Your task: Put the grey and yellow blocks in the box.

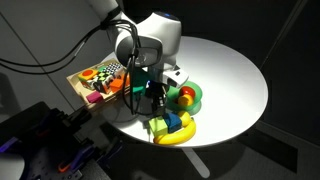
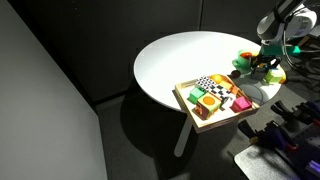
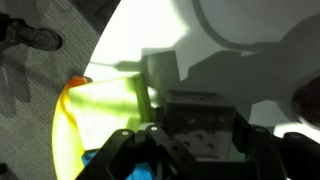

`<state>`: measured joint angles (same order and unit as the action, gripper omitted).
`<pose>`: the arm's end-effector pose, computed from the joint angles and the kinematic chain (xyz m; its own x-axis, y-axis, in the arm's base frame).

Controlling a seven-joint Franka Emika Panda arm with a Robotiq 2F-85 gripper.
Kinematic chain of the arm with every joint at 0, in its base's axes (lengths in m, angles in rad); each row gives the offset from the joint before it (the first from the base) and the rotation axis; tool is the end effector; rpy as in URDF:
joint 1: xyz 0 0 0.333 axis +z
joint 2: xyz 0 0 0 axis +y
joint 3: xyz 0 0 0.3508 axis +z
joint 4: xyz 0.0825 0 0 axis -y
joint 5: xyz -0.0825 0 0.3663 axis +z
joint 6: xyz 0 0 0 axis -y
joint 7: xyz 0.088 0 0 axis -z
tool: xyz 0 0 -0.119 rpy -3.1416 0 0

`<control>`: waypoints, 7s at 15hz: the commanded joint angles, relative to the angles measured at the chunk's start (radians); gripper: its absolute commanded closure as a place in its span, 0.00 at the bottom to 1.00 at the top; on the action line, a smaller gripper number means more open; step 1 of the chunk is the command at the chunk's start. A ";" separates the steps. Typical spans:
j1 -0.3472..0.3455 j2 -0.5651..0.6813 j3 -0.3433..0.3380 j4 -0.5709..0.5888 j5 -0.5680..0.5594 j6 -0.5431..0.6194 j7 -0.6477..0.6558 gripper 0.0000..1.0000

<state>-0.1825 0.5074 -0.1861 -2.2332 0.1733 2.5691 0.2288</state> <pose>0.4921 -0.1949 0.1669 0.7312 -0.6663 -0.1460 -0.6665 -0.7435 0.0549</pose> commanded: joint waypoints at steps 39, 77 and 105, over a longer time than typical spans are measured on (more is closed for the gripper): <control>0.261 -0.288 0.149 -0.175 -0.266 -0.094 0.103 0.69; 0.204 -0.438 0.125 -0.224 -0.231 -0.113 0.095 0.00; 0.006 -0.406 0.004 -0.280 -0.317 -0.061 -0.316 0.00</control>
<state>-0.1762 0.1016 -0.1829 -2.5143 -0.1436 2.5101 -0.0879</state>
